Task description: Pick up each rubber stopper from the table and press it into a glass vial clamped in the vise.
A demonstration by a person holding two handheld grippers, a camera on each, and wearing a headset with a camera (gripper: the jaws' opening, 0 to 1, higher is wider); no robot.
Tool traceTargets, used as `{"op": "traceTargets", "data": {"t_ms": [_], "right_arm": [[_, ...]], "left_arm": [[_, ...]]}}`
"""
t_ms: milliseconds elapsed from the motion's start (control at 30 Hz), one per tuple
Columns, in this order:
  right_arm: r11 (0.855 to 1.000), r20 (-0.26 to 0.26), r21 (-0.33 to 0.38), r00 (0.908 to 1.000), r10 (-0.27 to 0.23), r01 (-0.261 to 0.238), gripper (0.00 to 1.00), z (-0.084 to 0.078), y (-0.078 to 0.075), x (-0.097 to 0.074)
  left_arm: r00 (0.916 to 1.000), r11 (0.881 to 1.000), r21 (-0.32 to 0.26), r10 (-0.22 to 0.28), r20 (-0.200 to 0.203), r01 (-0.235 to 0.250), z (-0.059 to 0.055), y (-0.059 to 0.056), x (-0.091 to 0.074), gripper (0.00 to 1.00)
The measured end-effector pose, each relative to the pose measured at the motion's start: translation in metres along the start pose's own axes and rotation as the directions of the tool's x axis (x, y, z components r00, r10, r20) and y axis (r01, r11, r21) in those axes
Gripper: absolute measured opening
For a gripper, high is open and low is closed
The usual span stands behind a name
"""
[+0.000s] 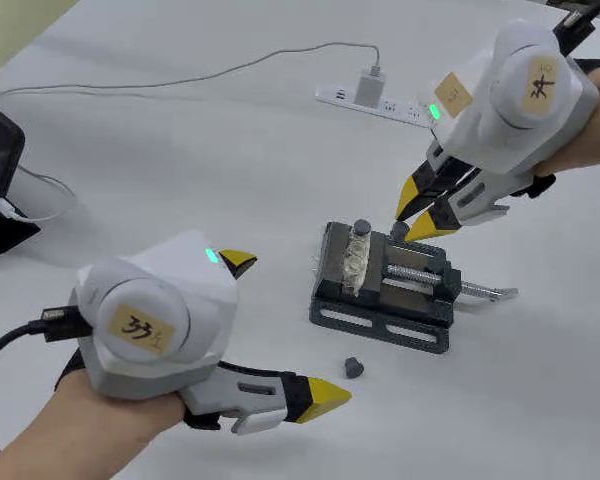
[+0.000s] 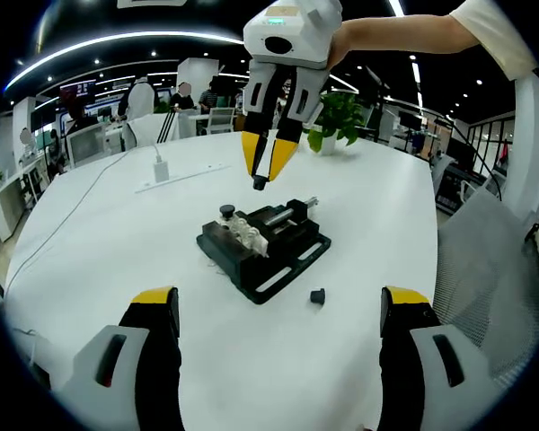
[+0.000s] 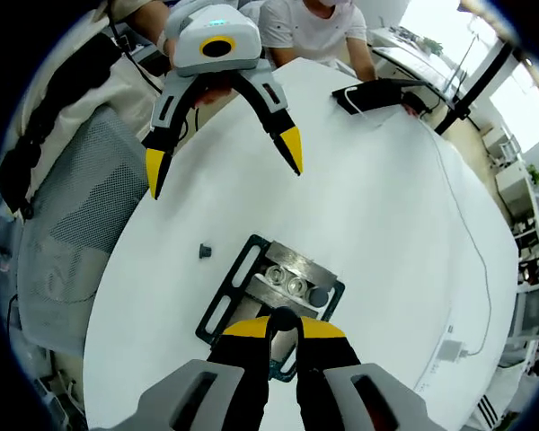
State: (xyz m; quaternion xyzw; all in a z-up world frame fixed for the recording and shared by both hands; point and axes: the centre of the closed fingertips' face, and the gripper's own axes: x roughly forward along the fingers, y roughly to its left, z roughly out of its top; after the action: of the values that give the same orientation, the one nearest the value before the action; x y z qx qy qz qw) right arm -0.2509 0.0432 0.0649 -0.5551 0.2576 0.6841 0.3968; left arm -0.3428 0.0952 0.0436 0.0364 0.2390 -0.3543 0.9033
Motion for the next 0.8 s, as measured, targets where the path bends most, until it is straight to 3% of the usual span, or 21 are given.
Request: {"op": "traceTargets", "data": {"t_ms": [167,300,800], "right_arm": [[0.993,-0.002,-0.112,0.9995,0.033,-0.033,0.05,0.005,-0.001,0.006],[0.981,-0.033,-0.186,0.9984,0.045,-0.051,0.05,0.007,-0.002,0.013],[0.97,-0.063,-0.223,0.9943,0.087,-0.099,0.05,0.009,-0.009,0.032]], "left_arm": [[1.0,1.0,0.0,0.003,0.003,-0.003,0.001,0.001,0.0,0.91],[1.0,1.0,-0.003,0.007,0.005,-0.007,0.0,0.002,-0.001,0.9],[0.9997,0.999,-0.029,0.021,0.014,-0.021,-0.003,0.004,-0.002,0.89]]}}
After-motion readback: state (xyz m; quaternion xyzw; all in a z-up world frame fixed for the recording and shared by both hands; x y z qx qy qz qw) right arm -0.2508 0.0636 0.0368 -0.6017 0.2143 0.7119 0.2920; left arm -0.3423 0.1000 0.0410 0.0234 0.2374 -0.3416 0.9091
